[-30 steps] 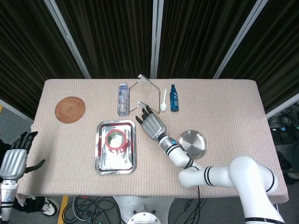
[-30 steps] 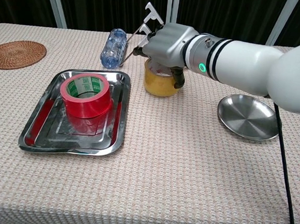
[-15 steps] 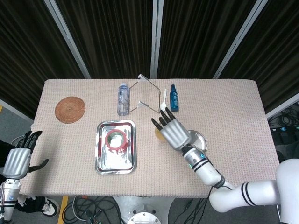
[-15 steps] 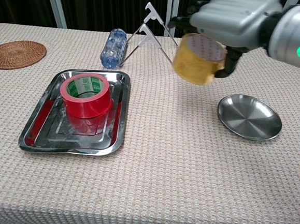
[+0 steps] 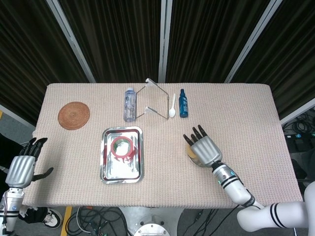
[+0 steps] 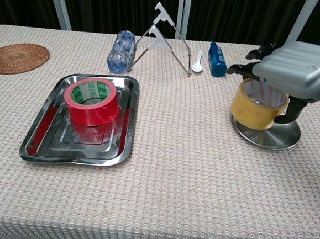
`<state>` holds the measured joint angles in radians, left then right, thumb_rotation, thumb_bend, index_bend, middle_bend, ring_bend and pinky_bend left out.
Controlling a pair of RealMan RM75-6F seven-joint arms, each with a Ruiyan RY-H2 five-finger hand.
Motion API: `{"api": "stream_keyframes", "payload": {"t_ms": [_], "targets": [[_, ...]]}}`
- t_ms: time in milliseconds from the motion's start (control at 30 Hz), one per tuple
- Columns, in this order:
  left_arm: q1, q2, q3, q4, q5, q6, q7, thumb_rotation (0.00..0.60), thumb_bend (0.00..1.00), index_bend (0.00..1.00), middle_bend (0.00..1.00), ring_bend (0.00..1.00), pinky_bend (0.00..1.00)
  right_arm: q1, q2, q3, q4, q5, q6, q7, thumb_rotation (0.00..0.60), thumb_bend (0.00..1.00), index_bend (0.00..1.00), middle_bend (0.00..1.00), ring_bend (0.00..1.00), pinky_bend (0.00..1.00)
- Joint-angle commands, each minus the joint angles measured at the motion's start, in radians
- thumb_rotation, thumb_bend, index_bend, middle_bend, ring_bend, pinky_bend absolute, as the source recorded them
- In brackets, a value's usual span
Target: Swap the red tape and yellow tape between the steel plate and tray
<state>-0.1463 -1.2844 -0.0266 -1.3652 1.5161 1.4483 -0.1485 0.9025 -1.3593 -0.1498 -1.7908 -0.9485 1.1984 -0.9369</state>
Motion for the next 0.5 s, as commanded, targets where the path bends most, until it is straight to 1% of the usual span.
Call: {"api": "stream_keyframes", "payload": {"t_ms": [33, 167, 267, 300, 333, 367, 400, 500], "targets": [[-0.001, -0.002, 0.001, 0.002, 0.001, -0.002, 0.000, 0.600, 0.15, 0.06, 0.08, 0.01, 0.20, -0.011, -0.019, 0.007, 0.024, 0.015, -0.024, -0.008, 0.600, 0.14, 0.00, 0.40, 0.03, 0.00], [0.001, -0.002, 0.001, 0.004, 0.000, -0.002, -0.003, 0.600, 0.15, 0.06, 0.08, 0.01, 0.20, -0.016, -0.024, 0.016, 0.031, 0.051, -0.047, -0.038, 0.600, 0.11, 0.00, 0.35, 0.01, 0.00], [0.001, 0.000, 0.003, 0.004, 0.001, -0.004, -0.007, 0.600, 0.15, 0.06, 0.08, 0.01, 0.20, -0.015, -0.012, 0.027, 0.006, 0.109, -0.048, -0.079, 0.600, 0.05, 0.00, 0.21, 0.00, 0.00], [0.001, 0.001, 0.003, 0.004, 0.001, -0.004, -0.008, 0.600, 0.15, 0.06, 0.08, 0.01, 0.20, -0.017, -0.007, 0.030, -0.003, 0.112, -0.046, -0.079, 0.600, 0.02, 0.00, 0.12, 0.00, 0.00], [0.001, 0.002, 0.003, 0.003, 0.001, -0.004, -0.008, 0.600, 0.15, 0.06, 0.08, 0.01, 0.20, -0.023, 0.003, 0.034, -0.016, 0.105, -0.039, -0.071, 0.600, 0.00, 0.00, 0.06, 0.00, 0.00], [0.002, 0.003, 0.002, 0.003, 0.001, -0.003, -0.009, 0.600, 0.15, 0.06, 0.08, 0.01, 0.20, -0.030, 0.013, 0.036, -0.028, 0.096, -0.031, -0.060, 0.600, 0.00, 0.00, 0.03, 0.00, 0.00], [0.002, 0.004, 0.001, 0.001, 0.000, -0.001, -0.010, 0.600, 0.15, 0.06, 0.08, 0.01, 0.20, -0.038, 0.025, 0.037, -0.041, 0.085, -0.021, -0.051, 0.600, 0.00, 0.00, 0.01, 0.00, 0.00], [0.004, 0.008, -0.003, -0.003, -0.001, 0.006, -0.004, 0.600, 0.15, 0.06, 0.08, 0.01, 0.20, -0.076, 0.077, 0.034, -0.100, 0.029, 0.035, -0.012, 0.600, 0.00, 0.00, 0.00, 0.00, 0.00]]}}
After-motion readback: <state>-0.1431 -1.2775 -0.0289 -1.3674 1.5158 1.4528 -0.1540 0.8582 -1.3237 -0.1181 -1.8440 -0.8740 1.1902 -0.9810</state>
